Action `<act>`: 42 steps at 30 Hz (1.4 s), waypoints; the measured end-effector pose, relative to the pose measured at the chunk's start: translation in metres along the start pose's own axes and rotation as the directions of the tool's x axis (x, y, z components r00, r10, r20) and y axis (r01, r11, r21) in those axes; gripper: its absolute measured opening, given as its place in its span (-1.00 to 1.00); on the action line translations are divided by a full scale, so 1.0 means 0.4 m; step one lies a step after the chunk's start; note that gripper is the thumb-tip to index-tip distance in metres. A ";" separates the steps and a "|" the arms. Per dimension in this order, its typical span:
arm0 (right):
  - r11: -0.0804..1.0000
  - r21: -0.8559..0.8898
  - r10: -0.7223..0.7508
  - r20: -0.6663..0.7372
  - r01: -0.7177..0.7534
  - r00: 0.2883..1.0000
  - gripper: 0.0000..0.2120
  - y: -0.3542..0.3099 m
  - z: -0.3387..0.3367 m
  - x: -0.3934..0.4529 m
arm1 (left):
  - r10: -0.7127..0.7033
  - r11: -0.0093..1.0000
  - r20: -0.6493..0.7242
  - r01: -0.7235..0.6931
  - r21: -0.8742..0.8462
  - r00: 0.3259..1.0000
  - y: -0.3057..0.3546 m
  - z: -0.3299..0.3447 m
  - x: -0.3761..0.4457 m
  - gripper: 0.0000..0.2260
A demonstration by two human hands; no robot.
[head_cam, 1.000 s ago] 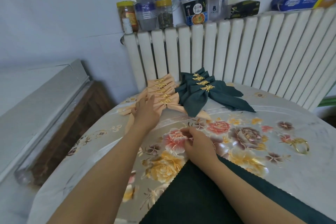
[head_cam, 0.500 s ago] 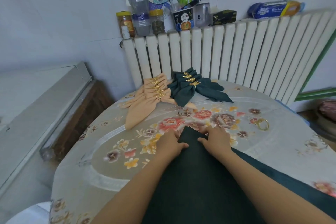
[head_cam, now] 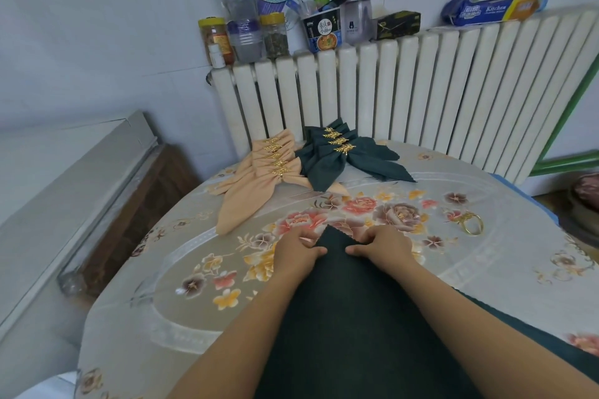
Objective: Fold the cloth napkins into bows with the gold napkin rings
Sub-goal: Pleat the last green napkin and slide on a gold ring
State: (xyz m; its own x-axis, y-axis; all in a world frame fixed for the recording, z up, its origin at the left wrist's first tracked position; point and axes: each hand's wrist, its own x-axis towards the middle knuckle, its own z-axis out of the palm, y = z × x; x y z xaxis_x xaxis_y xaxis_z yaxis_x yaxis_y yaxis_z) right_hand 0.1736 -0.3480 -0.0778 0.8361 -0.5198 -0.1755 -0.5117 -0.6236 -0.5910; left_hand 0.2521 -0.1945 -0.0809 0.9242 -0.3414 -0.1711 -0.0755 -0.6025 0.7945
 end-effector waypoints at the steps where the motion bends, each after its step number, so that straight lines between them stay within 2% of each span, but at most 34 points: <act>1: 1.000 -0.006 -0.005 0.002 0.005 1.000 -0.77 -0.001 -0.001 0.002 | 0.000 1.000 -0.013 0.000 -0.004 1.000 -0.001 0.001 0.001 -0.77; 5: 0.999 -0.030 -0.033 0.000 0.033 0.999 -0.69 0.001 0.002 0.013 | 0.044 0.999 -0.047 -0.043 0.032 0.998 -0.007 0.005 0.008 -0.83; 8: 0.994 -0.040 -0.108 -0.063 0.106 0.992 -0.68 0.017 0.012 0.009 | 0.115 0.992 -0.062 -0.111 0.057 0.991 -0.018 0.004 0.002 -0.84; 12: 0.968 0.015 -0.245 -0.187 0.252 0.951 -0.86 0.046 0.031 0.006 | 0.181 0.983 -0.094 -0.180 0.014 0.979 -0.046 0.005 -0.007 -0.82; 16: 0.925 0.137 -0.333 -0.153 0.354 0.930 -0.88 0.070 0.032 0.020 | 0.225 0.972 -0.012 -0.226 -0.062 0.974 -0.063 -0.009 -0.009 -0.86; 18: 0.898 0.197 -0.373 -0.132 0.393 0.918 -0.78 0.080 0.028 0.022 | 0.291 0.955 0.058 -0.286 -0.082 0.955 -0.072 -0.020 -0.009 -0.78; 20: 0.881 0.195 -0.411 -0.130 0.430 0.902 -0.67 0.090 0.031 0.027 | 0.368 0.930 0.097 -0.365 -0.042 0.925 -0.081 -0.030 -0.005 -0.72; 23: 0.878 0.112 -0.448 -0.149 0.465 0.882 -0.65 0.098 0.046 0.035 | 0.418 0.902 0.142 -0.428 0.049 0.897 -0.091 -0.030 0.001 -0.68; 26: 0.886 0.088 -0.439 -0.164 0.456 0.884 -0.70 0.087 0.048 0.035 | 0.426 0.895 0.143 -0.439 0.073 0.893 -0.092 -0.026 0.000 -0.72; 29: 0.895 0.113 -0.412 -0.166 0.432 0.896 -0.85 0.070 0.041 0.023 | 0.427 0.889 0.125 -0.441 0.119 0.895 -0.081 -0.013 -0.001 -0.91; 30: 0.897 0.058 -0.427 -0.148 0.439 0.892 -0.90 0.067 0.039 0.019 | 0.421 0.891 0.123 -0.436 0.131 0.899 -0.075 -0.010 -0.002 -0.98; 33: 0.870 -0.247 -0.442 -0.008 0.426 0.897 -0.75 0.053 0.039 0.013 | 0.354 0.921 0.146 -0.371 0.121 0.924 -0.065 -0.012 0.004 -0.86; 34: 0.861 -0.286 -0.435 0.012 0.420 0.900 -0.74 0.046 0.037 0.013 | 0.330 0.928 0.158 -0.350 0.124 0.931 -0.060 -0.014 0.005 -0.83; 39: 0.844 -0.329 -0.427 0.066 0.424 0.902 -0.66 0.021 0.031 0.016 | 0.247 0.924 0.201 -0.293 0.245 0.948 -0.026 -0.017 0.006 -0.67; 42: 0.826 -0.359 -0.435 0.084 0.435 0.896 -0.74 0.002 0.029 0.014 | 0.208 0.919 0.252 -0.277 0.282 0.945 -0.007 -0.022 0.007 -0.73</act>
State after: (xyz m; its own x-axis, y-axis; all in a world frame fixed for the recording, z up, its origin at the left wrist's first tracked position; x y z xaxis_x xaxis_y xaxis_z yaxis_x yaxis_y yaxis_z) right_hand 0.1804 -0.3448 -0.0883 0.9888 -0.1451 0.0337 -0.1298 -0.9506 -0.2820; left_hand 0.2580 -0.1875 -0.0785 0.7636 -0.6296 -0.1431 -0.4309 -0.6621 0.6132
